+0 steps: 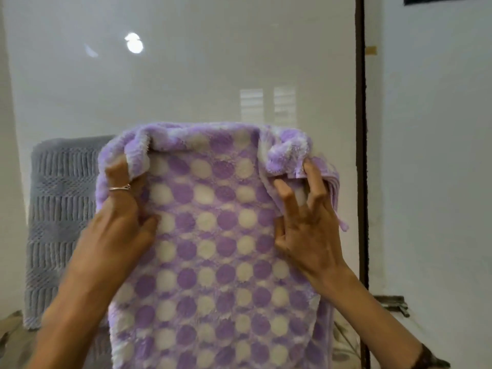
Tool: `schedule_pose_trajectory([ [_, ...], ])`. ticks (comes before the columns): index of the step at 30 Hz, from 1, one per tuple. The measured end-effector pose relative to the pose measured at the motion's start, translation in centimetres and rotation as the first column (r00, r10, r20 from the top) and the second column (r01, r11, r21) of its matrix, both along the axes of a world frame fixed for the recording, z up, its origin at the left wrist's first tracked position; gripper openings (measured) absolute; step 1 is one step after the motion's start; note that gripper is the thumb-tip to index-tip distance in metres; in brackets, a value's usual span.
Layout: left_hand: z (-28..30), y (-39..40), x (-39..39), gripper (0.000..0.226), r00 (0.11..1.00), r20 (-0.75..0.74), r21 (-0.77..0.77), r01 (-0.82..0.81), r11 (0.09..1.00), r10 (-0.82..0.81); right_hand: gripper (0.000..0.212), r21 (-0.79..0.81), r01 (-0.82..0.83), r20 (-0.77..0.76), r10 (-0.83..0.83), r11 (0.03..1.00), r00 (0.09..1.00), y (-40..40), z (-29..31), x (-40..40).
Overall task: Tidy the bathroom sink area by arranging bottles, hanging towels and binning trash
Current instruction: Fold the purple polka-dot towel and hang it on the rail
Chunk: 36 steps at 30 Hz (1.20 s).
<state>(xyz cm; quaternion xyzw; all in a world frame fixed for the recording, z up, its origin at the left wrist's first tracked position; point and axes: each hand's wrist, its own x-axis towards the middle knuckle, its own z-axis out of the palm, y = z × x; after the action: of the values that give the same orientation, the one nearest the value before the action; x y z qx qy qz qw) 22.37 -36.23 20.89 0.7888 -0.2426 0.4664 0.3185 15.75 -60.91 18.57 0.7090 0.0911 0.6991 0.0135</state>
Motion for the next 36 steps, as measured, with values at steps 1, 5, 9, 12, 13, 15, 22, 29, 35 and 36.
schedule_pose_trajectory([
  [1,1.2,0.8,0.2,0.039,1.0,-0.005,-0.033,-0.029,0.999,0.028,0.051,-0.034,-0.014,0.018,0.015,0.999,1.0,0.2,1.1,-0.1],
  [5,6.1,2.8,0.9,0.041,0.996,0.052,-0.049,-0.076,0.996,0.078,0.061,-0.136,0.006,0.1,0.008,0.991,0.995,0.9,6.2,0.0],
  [9,10.4,2.0,1.3,0.088,0.989,0.117,0.066,-0.095,0.993,0.087,0.065,-0.153,0.025,0.105,-0.009,0.988,0.994,2.0,11.1,1.2],
  [12,13.6,1.8,2.1,0.107,0.984,0.167,0.149,-0.088,0.985,0.062,0.062,-0.165,0.036,0.075,-0.024,0.986,0.997,2.2,14.3,2.2],
  [13,14.8,2.0,2.5,0.109,0.982,0.182,0.157,-0.078,0.984,0.049,0.061,-0.175,0.035,0.07,-0.023,0.984,0.997,2.2,15.4,2.5],
  [15,17.5,2.9,3.7,0.111,0.985,0.17,0.151,-0.046,0.987,0.02,0.057,-0.195,0.038,0.055,-0.028,0.98,0.998,2.0,17.7,2.8],
  [22,22.7,3.8,9.6,0.096,0.988,0.11,0.191,0.088,0.978,-0.11,0.061,-0.186,0.111,-0.192,-0.147,0.976,0.97,1.7,23.6,5.6],
  [29,18.6,0.3,15.8,0.091,0.978,-0.176,0.223,0.154,0.963,-0.116,0.073,-0.171,0.135,-0.635,-0.213,0.976,0.742,0.1,21.4,9.2],
  [35,17.1,0.8,15.6,0.074,0.963,-0.267,0.329,0.111,0.938,-0.02,0.045,-0.055,-0.053,-0.793,-0.011,0.997,0.609,1.2,21.0,9.1],
  [36,16.7,0.8,15.5,0.068,0.959,-0.284,0.387,0.127,0.913,-0.013,0.037,-0.043,-0.088,-0.83,0.013,0.995,0.557,1.0,20.5,8.9],
])
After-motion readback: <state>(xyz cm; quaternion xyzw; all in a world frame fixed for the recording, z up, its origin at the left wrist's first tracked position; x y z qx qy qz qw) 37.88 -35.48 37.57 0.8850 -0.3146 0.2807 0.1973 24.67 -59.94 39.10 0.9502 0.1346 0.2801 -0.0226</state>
